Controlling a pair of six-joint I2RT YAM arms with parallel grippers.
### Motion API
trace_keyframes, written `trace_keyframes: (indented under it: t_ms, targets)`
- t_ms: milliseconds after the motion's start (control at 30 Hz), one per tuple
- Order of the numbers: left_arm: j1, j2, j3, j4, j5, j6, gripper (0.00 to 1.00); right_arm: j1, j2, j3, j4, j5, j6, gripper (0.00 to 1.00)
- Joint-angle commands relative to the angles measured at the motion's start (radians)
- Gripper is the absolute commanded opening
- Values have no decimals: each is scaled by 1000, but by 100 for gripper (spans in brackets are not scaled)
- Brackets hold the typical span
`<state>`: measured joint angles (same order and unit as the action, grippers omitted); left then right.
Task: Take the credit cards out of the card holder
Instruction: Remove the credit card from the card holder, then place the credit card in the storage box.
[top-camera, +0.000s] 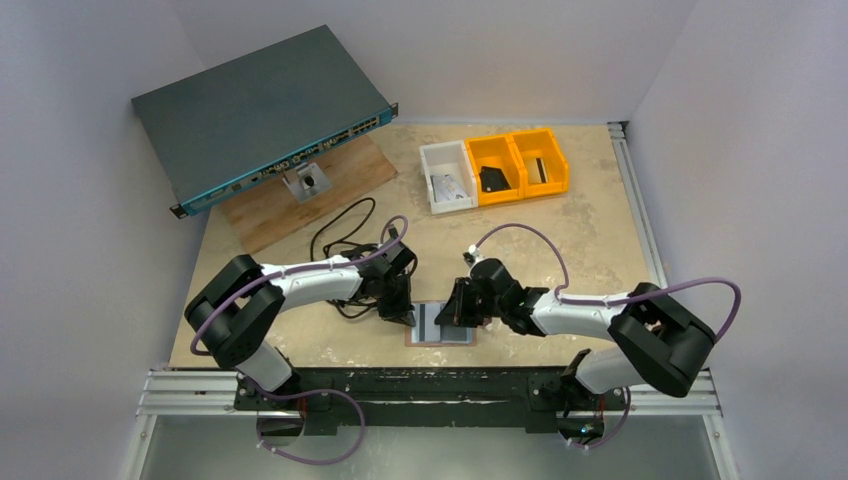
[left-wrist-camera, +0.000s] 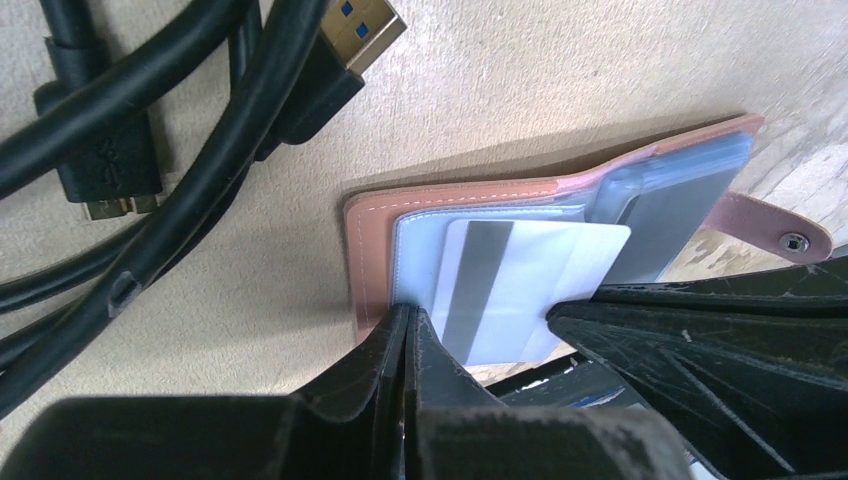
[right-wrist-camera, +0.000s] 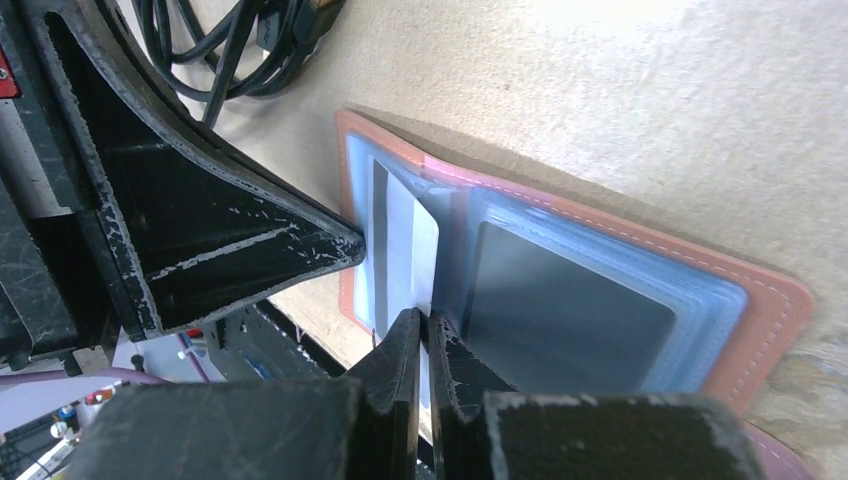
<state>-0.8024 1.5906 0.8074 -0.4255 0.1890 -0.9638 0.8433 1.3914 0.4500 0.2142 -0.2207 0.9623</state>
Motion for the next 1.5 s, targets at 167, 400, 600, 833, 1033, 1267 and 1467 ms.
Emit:
trace_keyframes:
  t_ms: [167, 400, 600, 833, 1033, 1267, 1467]
  targets:
    - [-3, 49, -32, -127, -157, 10, 0, -34, -52, -42, -11, 23, -14, 5]
    - [-3, 45, -28, -142, -164, 8, 0, -47, -81, -55, -35, 30, -18, 1]
    - [-3, 38, -22, -149, -168, 13, 0, -79, -131, -66, -113, 42, -42, 0]
    - [-3, 17, 4, -153, -167, 34, 0, -84, -224, -49, -212, 81, -55, 0]
    - [-4, 0, 40, -144, -146, 69, 0, -84, -254, -11, -263, 78, -61, 0]
    - [-21, -57, 90, -99, -80, 103, 1, -85, -281, 62, -312, 87, -72, 0]
    - [-23, -125, 154, -146, -80, 136, 11, -89, -293, 131, -364, 101, -82, 0]
